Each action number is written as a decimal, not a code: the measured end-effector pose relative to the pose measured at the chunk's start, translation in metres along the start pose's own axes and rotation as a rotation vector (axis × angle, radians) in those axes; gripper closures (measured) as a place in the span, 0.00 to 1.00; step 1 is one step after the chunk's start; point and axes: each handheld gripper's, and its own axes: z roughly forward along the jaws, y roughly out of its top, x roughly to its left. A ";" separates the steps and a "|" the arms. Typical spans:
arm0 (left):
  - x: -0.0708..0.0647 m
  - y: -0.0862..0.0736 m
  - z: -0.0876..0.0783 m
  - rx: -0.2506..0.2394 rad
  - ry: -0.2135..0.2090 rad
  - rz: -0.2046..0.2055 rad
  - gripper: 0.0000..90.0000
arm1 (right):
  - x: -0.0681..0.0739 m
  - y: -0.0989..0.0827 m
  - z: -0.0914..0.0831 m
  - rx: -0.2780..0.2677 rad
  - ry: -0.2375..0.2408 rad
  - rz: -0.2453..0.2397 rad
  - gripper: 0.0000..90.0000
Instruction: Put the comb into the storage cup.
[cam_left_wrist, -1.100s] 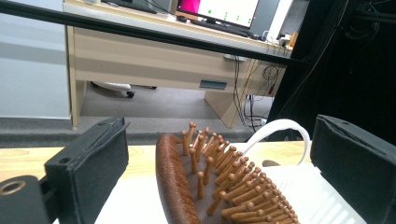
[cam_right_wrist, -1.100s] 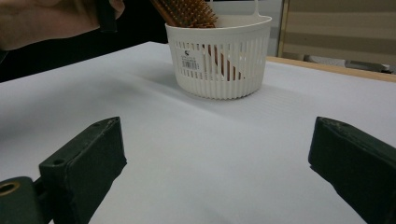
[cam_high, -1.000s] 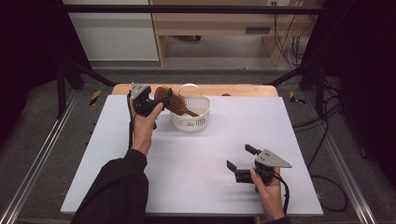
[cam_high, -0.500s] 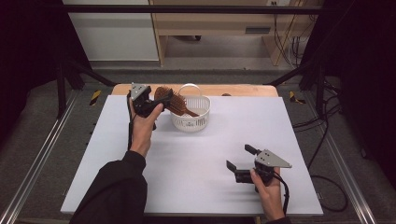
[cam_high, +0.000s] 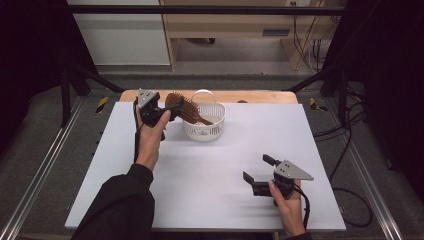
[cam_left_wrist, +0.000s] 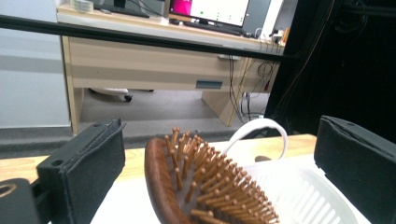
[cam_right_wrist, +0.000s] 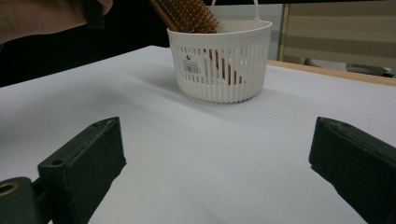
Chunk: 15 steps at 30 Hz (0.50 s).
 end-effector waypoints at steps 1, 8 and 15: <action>-0.001 0.000 -0.001 0.001 -0.003 0.010 0.02 | 0.000 0.000 0.000 -0.002 -0.001 -0.002 0.04; -0.002 0.000 -0.008 0.017 -0.012 0.046 0.02 | 0.001 0.000 0.001 0.002 0.004 -0.005 0.04; 0.000 0.002 -0.010 0.007 -0.008 0.038 0.02 | 0.000 0.000 0.001 0.000 0.009 -0.004 0.04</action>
